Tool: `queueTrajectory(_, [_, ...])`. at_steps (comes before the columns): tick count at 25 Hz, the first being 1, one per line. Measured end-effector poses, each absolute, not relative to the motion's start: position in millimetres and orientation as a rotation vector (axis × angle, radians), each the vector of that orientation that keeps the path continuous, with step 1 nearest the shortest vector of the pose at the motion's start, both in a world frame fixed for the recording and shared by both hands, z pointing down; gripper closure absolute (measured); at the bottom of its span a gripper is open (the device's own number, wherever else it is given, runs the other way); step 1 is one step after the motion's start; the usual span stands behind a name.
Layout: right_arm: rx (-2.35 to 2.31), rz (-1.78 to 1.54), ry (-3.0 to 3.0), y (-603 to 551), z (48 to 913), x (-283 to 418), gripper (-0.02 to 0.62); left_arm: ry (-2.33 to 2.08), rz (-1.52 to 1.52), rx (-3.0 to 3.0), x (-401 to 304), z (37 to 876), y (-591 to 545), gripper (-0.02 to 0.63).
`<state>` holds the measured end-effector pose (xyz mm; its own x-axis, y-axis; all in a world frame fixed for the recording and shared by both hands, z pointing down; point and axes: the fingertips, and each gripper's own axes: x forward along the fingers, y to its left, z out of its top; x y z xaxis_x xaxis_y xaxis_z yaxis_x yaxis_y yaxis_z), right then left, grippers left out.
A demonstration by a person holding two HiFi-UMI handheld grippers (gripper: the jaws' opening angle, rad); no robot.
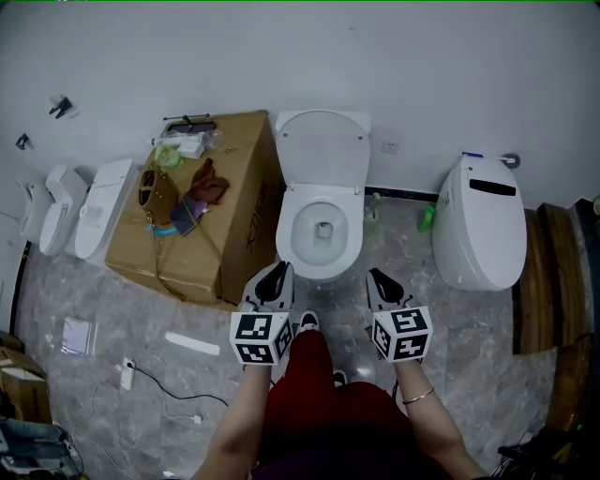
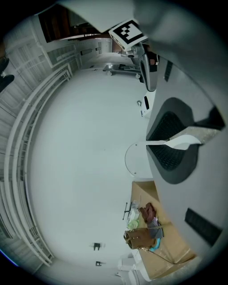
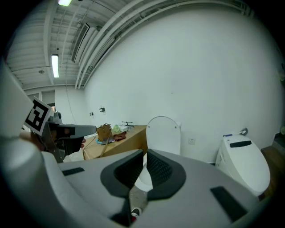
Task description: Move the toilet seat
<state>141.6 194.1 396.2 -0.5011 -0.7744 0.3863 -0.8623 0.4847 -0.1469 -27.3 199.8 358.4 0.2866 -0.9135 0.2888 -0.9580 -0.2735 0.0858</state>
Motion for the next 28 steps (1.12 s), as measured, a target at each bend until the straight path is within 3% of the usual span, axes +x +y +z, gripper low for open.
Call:
queueTrajectory(13, [1.337,0.667,-2.363,106,444,104,0.573,-1.63,0.325,2.247,-72,405,103,0.574])
queueTrajectory(17, [1.327,0.741,-2.305,78,464,92,0.482,-1.572,0.341,2.197,-88,428,74,0.555])
queueTrajectory(28, [1.362,0.928,-2.12,28,524,79,0.423,-1.428,0.465,2.07,-124,509,12,0.491])
